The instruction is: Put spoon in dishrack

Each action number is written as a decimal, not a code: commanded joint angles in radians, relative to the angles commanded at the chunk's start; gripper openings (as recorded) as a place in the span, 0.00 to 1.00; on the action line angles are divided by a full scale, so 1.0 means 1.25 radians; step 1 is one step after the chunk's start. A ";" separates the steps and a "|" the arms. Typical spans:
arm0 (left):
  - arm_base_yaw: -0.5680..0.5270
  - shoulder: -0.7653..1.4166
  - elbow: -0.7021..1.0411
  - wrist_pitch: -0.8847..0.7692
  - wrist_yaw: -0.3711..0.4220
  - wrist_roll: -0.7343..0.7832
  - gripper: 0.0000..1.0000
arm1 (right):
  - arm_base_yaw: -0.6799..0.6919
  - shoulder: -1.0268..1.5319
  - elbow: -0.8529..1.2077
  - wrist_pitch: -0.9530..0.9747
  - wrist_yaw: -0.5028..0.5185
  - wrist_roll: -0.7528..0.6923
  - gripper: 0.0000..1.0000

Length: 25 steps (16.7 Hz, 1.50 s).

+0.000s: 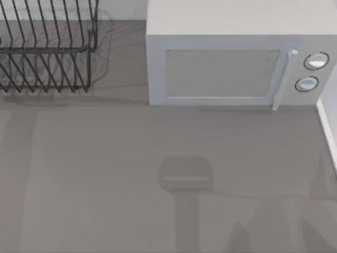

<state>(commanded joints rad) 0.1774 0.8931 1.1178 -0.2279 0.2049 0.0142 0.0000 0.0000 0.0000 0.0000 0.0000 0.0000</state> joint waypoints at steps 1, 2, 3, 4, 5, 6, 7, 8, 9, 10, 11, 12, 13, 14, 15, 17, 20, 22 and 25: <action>0.000 0.002 0.000 0.002 0.000 0.000 0.00 | 0.000 0.000 0.000 0.000 0.000 0.000 1.00; -0.001 0.011 0.000 0.011 0.000 0.000 0.00 | 0.000 0.000 0.000 0.000 0.000 0.000 1.00; -0.003 0.028 0.000 0.028 -0.001 0.000 0.00 | 0.000 0.000 0.000 0.000 0.000 0.000 1.00; -0.006 0.054 -0.001 0.054 -0.004 0.000 0.00 | 0.000 0.000 0.000 0.000 0.000 0.000 1.00; -0.009 0.088 -0.003 0.088 -0.007 0.000 0.00 | 0.000 0.000 0.000 0.000 0.000 0.000 1.00; -0.012 0.128 -0.007 0.131 -0.011 0.000 0.00 | 0.000 0.000 0.000 0.000 0.000 0.000 1.00; -0.016 0.174 -0.012 0.181 -0.015 0.000 0.00 | 0.000 0.000 0.000 0.000 0.000 0.000 1.00; -0.021 0.223 -0.019 0.238 -0.021 0.000 0.00 | 0.000 0.000 0.000 0.000 0.000 0.000 1.00; -0.026 0.275 -0.029 0.300 -0.026 0.000 0.00 | 0.000 0.000 0.000 0.000 0.000 0.000 1.00; -0.032 0.327 -0.040 0.366 -0.032 0.001 0.00 | 0.000 0.000 0.000 0.000 0.000 0.000 1.00; -0.039 0.380 -0.052 0.435 -0.038 0.001 0.00 | 0.000 0.000 0.000 0.000 0.000 0.000 1.00; -0.045 0.432 -0.065 0.503 -0.044 0.002 0.00 | 0.000 0.000 0.000 0.000 0.000 0.000 1.00; -0.052 0.481 -0.078 0.570 -0.049 0.002 0.00 | 0.000 0.000 0.000 0.000 0.000 0.000 1.00; -0.059 0.527 -0.092 0.633 -0.055 0.003 0.00 | 0.000 0.000 0.000 0.000 0.000 0.000 1.00; -0.066 0.567 -0.106 0.689 -0.060 0.003 0.00 | 0.000 0.000 0.000 0.000 0.000 0.000 1.00; -0.077 0.634 -0.130 0.775 -0.070 0.002 0.00 | 0.000 0.000 0.000 0.000 0.000 0.000 1.00; -0.088 0.686 -0.153 0.842 -0.079 0.001 0.00 | 0.000 0.000 0.000 0.000 0.000 0.000 1.00; -0.089 0.690 -0.155 0.847 -0.079 0.001 0.00 | 0.000 0.000 0.000 0.000 0.000 0.000 1.00; -0.089 0.690 -0.155 0.847 -0.079 0.001 0.00 | 0.000 0.000 0.000 0.000 0.000 0.000 1.00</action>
<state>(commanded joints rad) 0.0667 1.7555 0.9237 0.8304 0.1056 0.0157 0.0000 0.0000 0.0000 0.0000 0.0000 0.0000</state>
